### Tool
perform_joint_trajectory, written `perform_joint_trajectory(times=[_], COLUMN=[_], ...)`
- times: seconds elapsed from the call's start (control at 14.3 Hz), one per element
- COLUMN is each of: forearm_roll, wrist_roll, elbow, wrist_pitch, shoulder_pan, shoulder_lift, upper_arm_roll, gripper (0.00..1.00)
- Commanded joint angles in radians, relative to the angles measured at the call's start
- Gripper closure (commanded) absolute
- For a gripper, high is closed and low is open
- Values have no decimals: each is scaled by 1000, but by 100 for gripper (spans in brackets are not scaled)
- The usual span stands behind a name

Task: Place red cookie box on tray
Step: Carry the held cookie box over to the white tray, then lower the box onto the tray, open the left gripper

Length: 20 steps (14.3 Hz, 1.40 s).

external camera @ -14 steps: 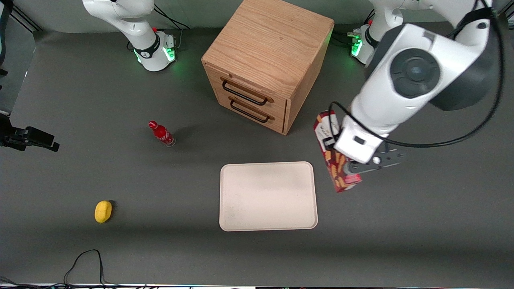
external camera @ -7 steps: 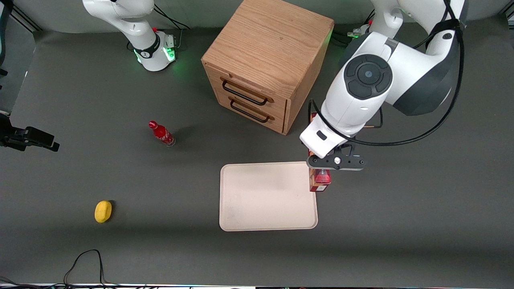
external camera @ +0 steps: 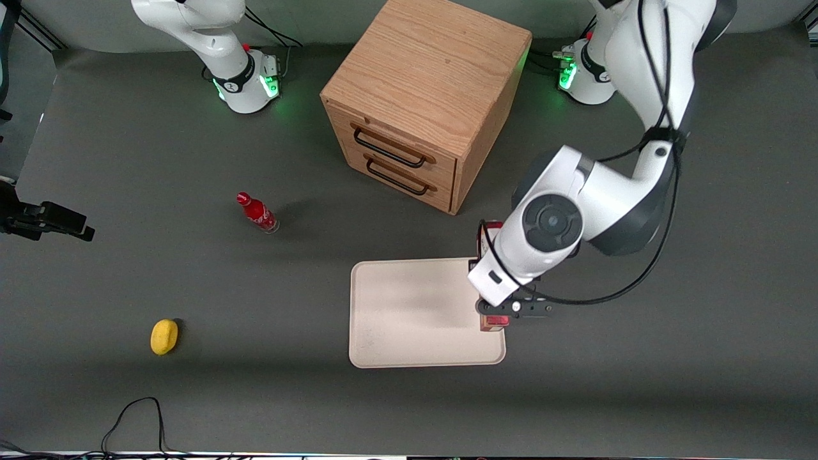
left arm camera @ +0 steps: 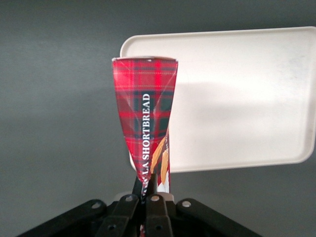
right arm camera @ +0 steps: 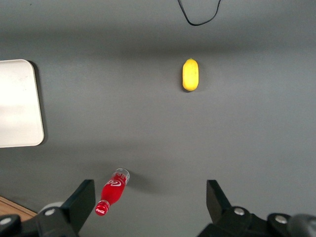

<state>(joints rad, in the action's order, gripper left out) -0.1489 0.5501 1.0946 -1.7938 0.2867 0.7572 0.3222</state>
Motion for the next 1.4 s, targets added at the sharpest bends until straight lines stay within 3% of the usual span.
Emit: perform_joint_trajectory(times=[0.0,0.14,0.7,0.77,0.98,1.33], forearm_roll=[-21,-26,-43,-46,-89,-89], wrist_roll=[10,16,27,40,48,126], elbow=[63,76,76,76,76,68], wrist_pitch=[-106,-189,-249,-251,-234,-47], shoulder_pan=[9,11,15,14,28,26], shoulder_lift=[23,72,129,129,116,-2], upper_arm_roll=[-32,-38,-52,-54,-74,-68], gripper=[100,100,100,63,0,0])
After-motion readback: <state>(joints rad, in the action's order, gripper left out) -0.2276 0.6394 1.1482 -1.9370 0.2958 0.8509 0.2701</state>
